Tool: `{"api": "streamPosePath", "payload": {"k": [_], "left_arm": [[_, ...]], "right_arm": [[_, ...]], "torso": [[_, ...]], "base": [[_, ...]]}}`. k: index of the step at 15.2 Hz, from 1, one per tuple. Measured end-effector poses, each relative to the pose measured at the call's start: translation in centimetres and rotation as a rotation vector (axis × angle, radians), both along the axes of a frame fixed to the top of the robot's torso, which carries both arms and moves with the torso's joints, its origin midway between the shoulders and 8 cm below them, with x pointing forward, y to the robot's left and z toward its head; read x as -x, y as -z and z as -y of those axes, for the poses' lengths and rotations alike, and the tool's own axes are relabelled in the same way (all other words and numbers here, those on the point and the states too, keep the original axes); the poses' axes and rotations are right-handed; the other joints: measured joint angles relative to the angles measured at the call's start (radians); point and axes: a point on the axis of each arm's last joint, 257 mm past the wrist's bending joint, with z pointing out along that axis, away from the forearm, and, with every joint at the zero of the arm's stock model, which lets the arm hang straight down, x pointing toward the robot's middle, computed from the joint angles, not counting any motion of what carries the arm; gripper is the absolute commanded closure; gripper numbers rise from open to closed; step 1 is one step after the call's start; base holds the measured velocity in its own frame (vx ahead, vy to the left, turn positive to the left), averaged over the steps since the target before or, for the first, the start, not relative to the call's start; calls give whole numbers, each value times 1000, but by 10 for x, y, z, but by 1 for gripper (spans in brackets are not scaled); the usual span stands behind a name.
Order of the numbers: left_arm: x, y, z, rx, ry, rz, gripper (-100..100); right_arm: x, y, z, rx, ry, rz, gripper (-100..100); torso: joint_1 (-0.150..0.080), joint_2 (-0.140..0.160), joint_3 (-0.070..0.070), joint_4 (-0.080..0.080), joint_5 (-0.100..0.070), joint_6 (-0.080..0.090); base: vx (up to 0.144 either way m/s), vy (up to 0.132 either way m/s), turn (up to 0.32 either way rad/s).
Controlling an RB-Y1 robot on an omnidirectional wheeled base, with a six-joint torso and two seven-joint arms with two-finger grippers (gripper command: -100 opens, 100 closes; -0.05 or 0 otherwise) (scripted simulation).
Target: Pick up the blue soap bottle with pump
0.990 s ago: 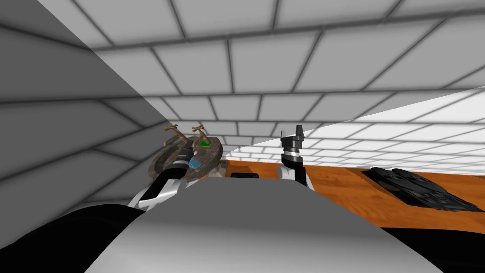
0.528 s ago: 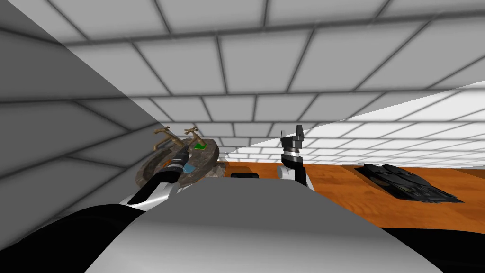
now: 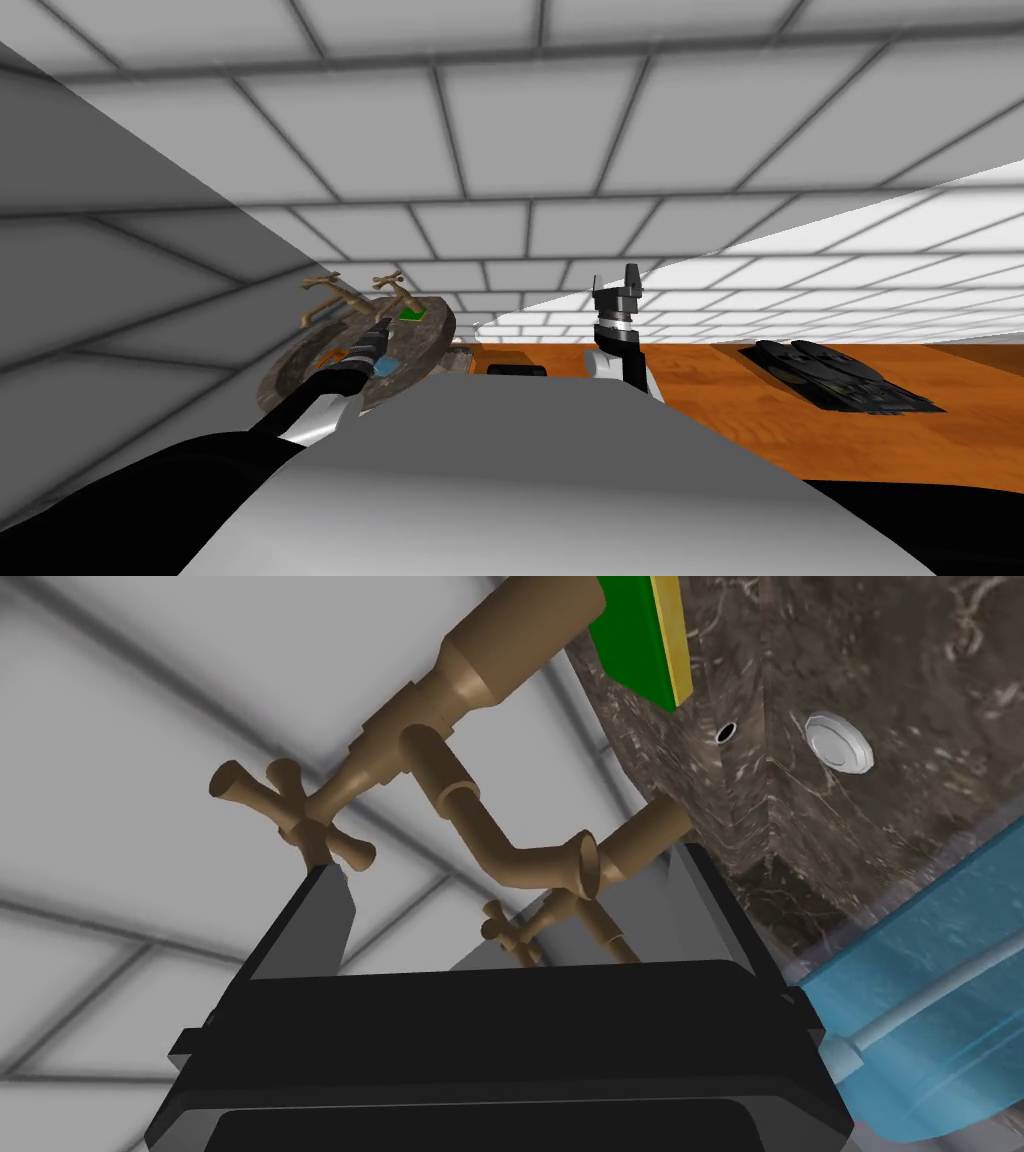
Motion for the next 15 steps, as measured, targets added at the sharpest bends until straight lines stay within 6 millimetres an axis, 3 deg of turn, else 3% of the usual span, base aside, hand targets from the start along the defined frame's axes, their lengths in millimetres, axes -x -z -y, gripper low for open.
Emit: {"api": "streamPosePath", "payload": {"k": [15], "left_arm": [[80, 35, -47, 53, -177, -264, -100]], "right_arm": [[0, 0, 0, 0, 0, 0, 0]], "torso": [[2, 1, 0, 0, 0, 0]], "base": [[41, -32, -56]]}}
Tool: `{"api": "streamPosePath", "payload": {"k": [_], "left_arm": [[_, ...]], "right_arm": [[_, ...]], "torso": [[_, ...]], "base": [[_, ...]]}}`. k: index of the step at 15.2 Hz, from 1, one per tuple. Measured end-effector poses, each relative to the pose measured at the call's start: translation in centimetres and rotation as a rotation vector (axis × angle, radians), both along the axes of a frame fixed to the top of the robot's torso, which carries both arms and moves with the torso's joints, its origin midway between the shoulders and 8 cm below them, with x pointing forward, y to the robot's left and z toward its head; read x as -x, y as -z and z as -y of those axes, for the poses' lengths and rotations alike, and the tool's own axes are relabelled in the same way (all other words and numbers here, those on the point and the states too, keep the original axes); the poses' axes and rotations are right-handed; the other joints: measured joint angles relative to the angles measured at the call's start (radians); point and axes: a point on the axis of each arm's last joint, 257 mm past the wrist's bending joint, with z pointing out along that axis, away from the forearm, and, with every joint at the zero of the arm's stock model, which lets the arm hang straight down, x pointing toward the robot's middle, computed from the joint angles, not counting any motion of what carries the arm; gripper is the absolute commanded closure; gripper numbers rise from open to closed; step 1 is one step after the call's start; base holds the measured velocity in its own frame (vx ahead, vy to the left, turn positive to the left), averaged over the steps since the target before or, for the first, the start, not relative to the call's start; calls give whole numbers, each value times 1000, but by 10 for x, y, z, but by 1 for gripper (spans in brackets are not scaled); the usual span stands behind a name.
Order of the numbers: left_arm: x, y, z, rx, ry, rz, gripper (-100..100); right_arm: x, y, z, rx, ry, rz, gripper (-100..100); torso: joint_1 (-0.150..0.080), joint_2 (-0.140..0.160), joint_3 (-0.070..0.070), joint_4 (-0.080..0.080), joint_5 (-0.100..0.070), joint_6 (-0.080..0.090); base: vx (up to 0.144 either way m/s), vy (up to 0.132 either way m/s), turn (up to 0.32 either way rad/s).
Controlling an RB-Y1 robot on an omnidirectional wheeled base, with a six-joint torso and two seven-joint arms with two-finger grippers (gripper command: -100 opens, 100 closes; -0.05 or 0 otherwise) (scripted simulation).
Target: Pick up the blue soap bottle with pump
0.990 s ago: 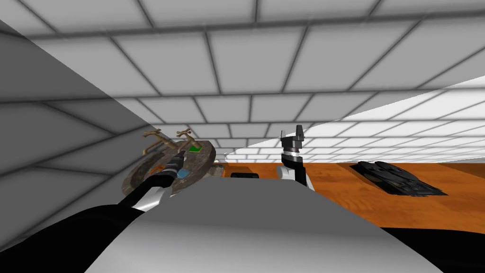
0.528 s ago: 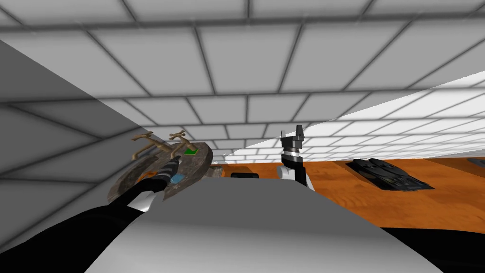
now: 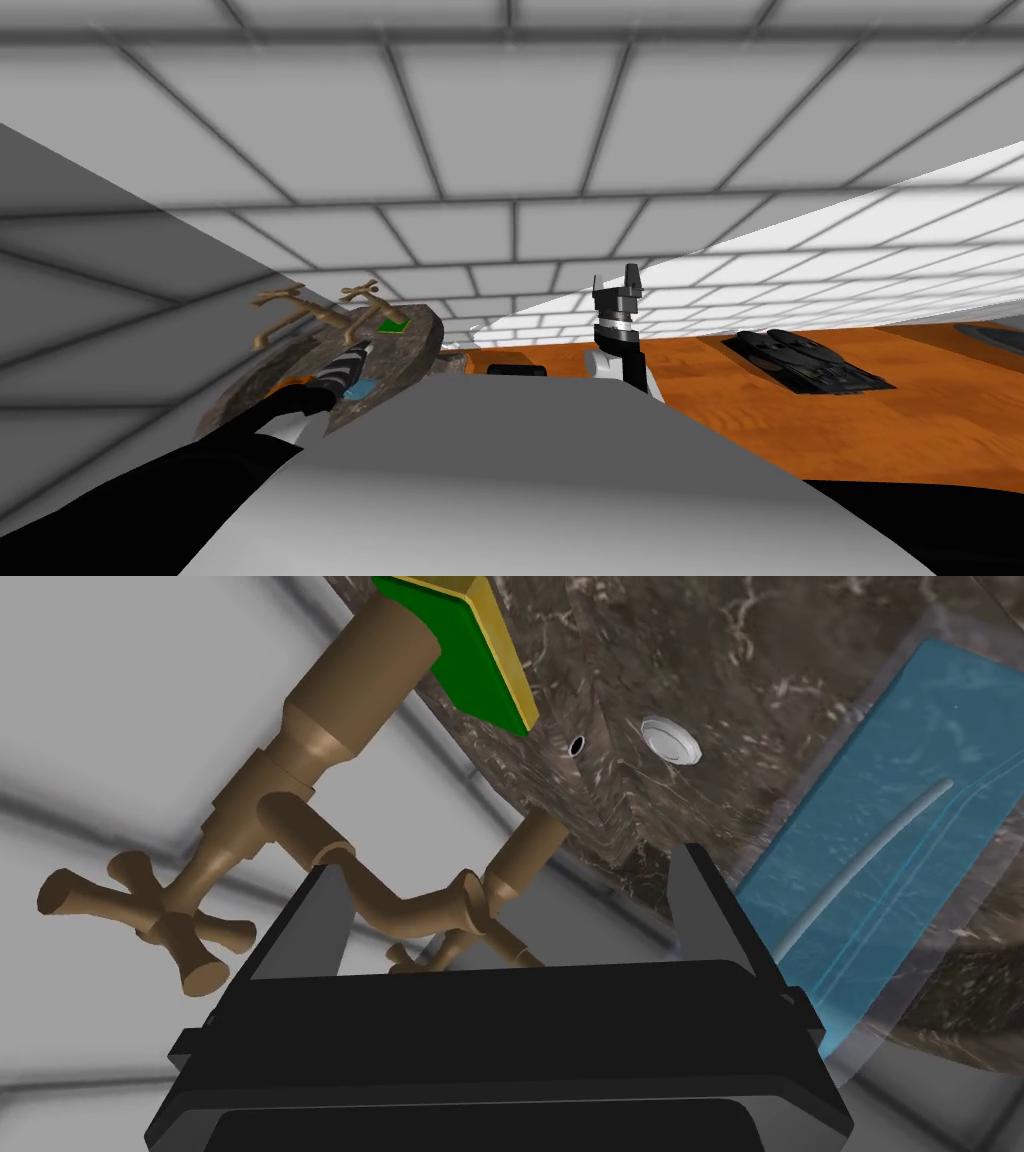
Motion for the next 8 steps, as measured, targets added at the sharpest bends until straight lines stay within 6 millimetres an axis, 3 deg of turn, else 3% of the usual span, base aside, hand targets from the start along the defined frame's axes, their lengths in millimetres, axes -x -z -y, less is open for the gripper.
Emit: {"api": "streamPosePath", "payload": {"k": [8], "left_arm": [[57, 15, -21, 36, -106, -150, -100]], "right_arm": [[0, 0, 0, 0, 0, 0, 0]], "torso": [[1, -1, 0, 0, 0, 0]], "base": [[43, -16, -54]]}}
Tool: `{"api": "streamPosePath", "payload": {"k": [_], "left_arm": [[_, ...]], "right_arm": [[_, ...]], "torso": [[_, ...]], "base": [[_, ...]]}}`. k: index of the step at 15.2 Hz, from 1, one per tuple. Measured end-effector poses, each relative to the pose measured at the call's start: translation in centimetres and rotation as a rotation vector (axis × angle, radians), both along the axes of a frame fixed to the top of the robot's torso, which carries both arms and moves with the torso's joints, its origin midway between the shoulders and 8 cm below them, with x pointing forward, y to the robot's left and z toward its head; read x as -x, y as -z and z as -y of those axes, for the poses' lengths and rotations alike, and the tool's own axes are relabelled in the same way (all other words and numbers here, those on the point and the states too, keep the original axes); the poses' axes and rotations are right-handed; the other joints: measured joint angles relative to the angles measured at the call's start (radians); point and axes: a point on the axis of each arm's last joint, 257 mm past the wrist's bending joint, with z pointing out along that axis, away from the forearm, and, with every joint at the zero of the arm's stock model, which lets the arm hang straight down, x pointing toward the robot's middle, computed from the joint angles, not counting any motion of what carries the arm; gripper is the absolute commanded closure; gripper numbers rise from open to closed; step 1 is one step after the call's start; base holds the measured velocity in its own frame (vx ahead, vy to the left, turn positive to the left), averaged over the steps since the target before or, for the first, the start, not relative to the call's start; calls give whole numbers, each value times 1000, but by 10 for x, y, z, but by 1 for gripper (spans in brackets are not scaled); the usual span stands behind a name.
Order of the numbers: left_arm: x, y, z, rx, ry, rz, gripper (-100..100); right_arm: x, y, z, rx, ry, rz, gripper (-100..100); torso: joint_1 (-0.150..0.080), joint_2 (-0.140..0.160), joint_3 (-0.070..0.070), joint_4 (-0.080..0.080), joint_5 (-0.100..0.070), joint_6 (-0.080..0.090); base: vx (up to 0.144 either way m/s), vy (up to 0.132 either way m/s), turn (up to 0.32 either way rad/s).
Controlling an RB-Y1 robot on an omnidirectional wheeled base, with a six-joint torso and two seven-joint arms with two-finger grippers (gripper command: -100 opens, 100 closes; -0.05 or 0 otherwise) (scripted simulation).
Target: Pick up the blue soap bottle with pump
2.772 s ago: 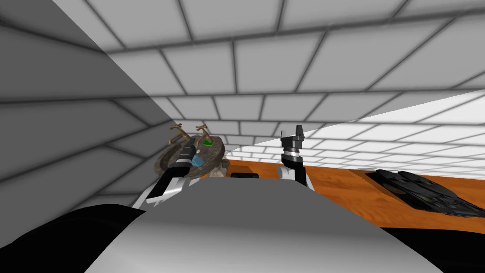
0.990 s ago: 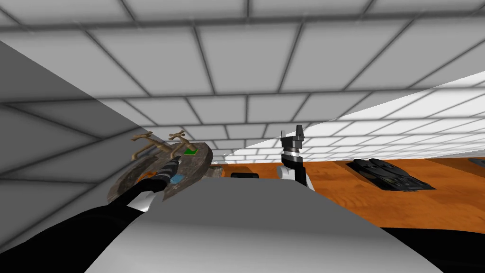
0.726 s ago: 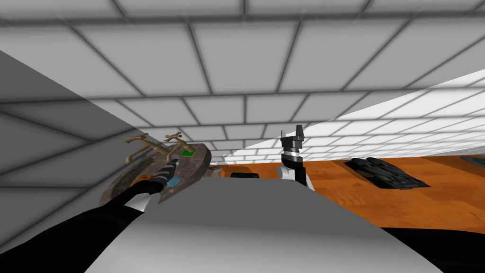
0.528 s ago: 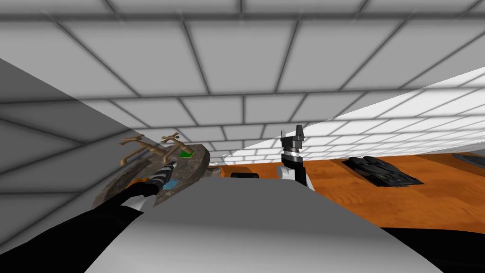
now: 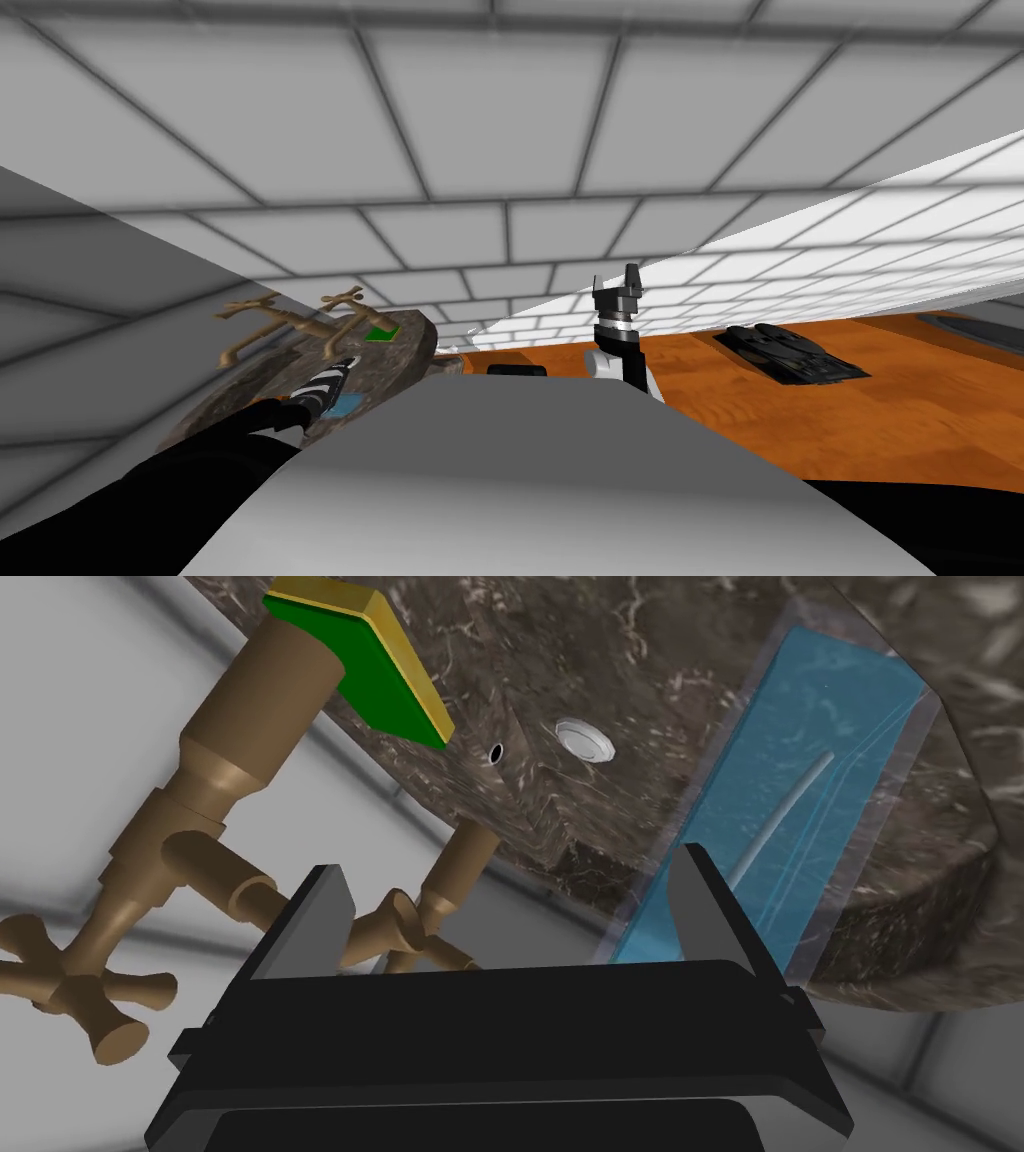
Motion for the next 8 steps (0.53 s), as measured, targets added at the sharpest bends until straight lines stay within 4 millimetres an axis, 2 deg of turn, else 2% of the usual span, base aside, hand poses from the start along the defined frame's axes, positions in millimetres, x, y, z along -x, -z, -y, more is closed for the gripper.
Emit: {"api": "streamPosePath", "payload": {"k": [8], "left_arm": [[47, 2, -4, 39, -81, -122, -100]], "right_arm": [[0, 0, 0, 0, 0, 0, 0]], "torso": [[1, 1, 1, 0, 0, 0]], "base": [[30, 2, -45]]}}
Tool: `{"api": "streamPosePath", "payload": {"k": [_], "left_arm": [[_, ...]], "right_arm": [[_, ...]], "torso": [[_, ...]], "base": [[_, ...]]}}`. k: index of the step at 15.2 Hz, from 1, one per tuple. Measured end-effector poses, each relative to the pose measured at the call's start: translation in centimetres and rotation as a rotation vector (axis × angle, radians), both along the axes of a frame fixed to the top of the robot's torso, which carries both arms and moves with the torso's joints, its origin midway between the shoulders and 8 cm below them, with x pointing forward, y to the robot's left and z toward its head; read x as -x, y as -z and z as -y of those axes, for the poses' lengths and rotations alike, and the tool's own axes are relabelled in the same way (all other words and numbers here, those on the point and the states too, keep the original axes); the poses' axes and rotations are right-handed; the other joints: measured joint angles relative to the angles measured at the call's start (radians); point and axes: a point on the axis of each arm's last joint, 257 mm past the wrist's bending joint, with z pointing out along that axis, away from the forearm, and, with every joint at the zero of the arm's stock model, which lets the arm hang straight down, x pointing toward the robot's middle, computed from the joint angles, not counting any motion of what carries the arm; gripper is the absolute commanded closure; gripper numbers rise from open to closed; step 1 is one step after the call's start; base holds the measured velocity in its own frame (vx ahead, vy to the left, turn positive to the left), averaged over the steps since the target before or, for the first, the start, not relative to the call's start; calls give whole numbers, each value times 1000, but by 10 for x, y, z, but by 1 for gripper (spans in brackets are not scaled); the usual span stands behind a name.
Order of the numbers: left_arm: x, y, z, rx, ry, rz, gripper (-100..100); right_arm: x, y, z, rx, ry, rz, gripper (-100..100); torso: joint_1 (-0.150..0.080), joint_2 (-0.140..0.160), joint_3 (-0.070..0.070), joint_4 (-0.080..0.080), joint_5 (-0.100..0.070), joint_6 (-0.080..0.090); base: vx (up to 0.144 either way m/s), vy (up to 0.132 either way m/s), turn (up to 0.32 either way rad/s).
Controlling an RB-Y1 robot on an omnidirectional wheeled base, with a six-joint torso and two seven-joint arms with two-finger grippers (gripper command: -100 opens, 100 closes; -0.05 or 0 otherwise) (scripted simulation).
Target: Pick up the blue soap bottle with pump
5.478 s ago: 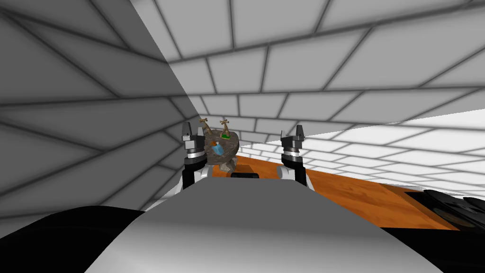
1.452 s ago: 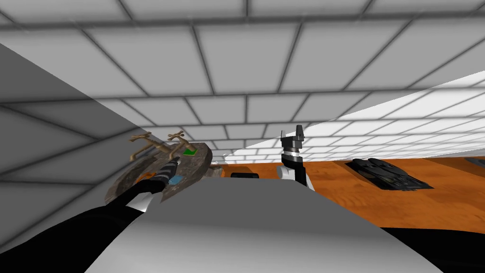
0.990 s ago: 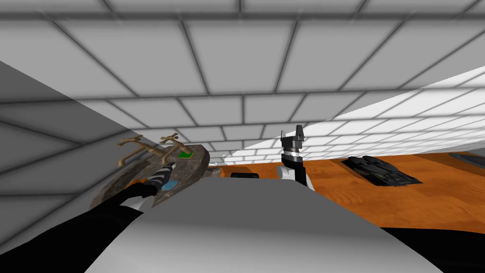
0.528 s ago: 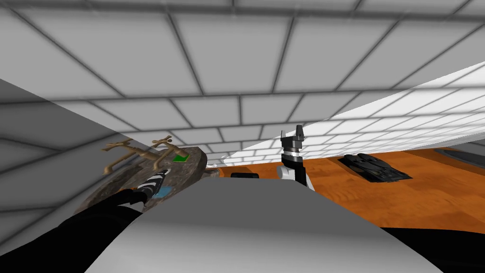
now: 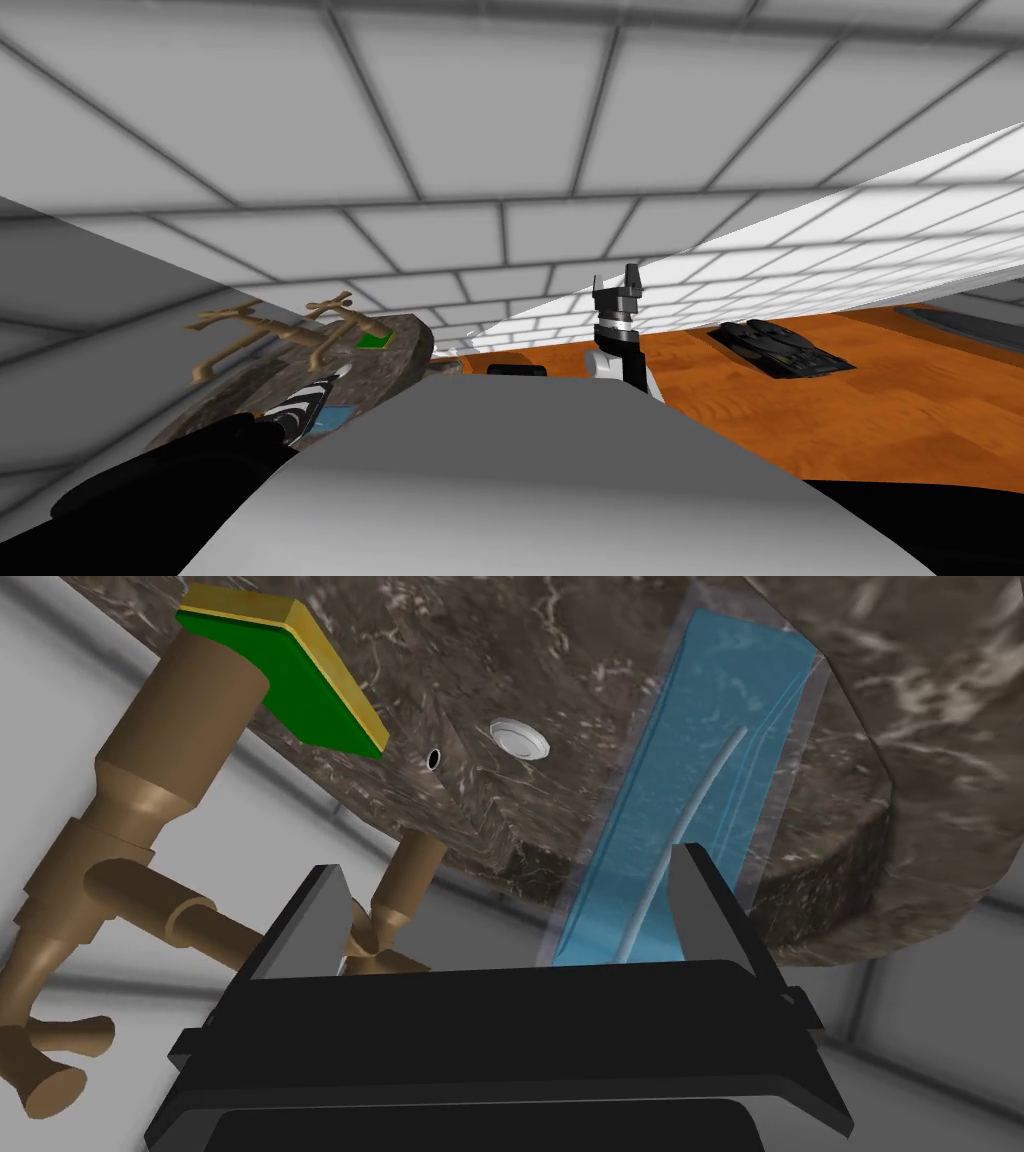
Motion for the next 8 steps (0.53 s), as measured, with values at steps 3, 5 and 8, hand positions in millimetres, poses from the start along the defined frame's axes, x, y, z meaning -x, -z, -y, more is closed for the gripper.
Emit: {"api": "streamPosePath", "payload": {"k": [3, 5, 8], "left_arm": [[17, 2, 1, 16, -31, -48, -100], [31, -1, -1, 28, -53, -82, -100], [51, 0, 2, 46, -82, -131, -100]], "right_arm": [[0, 0, 0, 0, 0, 0, 0], [0, 0, 0, 0, 0, 0, 0], [0, 0, 0, 0, 0, 0, 0]], "torso": [[0, 0, 0, 0, 0, 0], [1, 0, 0, 0, 0, 0], [2, 0, 0, 0, 0, 0]], "base": [[32, 12, -48], [35, 22, -62], [27, 29, -35]]}}
